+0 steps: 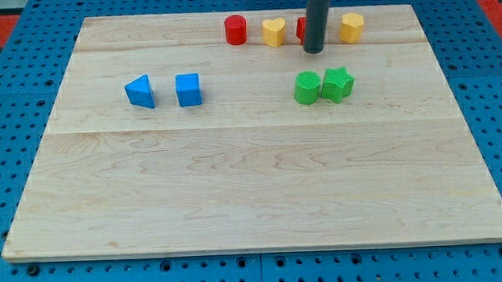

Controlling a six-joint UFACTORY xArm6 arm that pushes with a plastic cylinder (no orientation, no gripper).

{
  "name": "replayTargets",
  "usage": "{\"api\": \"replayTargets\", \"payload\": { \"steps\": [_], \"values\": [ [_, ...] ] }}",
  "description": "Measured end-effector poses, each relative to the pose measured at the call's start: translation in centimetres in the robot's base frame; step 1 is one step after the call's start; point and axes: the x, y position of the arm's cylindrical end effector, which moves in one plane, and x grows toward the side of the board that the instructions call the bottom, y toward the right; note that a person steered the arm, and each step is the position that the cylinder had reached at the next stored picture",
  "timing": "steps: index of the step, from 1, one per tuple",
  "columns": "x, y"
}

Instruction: Move yellow heart into red star

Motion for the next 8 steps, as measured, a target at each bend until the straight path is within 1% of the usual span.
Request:
{"api": "replayTargets", "payload": {
  "steps": [1, 2, 3, 4, 5, 6, 7, 8],
  "values": [
    [-0.9, 0.5],
    [-3.1, -0.4],
    [0.7, -0.2],
    [2.6, -6.7],
    [0.9, -13.9],
    [-1.5, -12.4],
    [-3.5, -9.1],
    [-6.7, -9.0]
  ]
}}
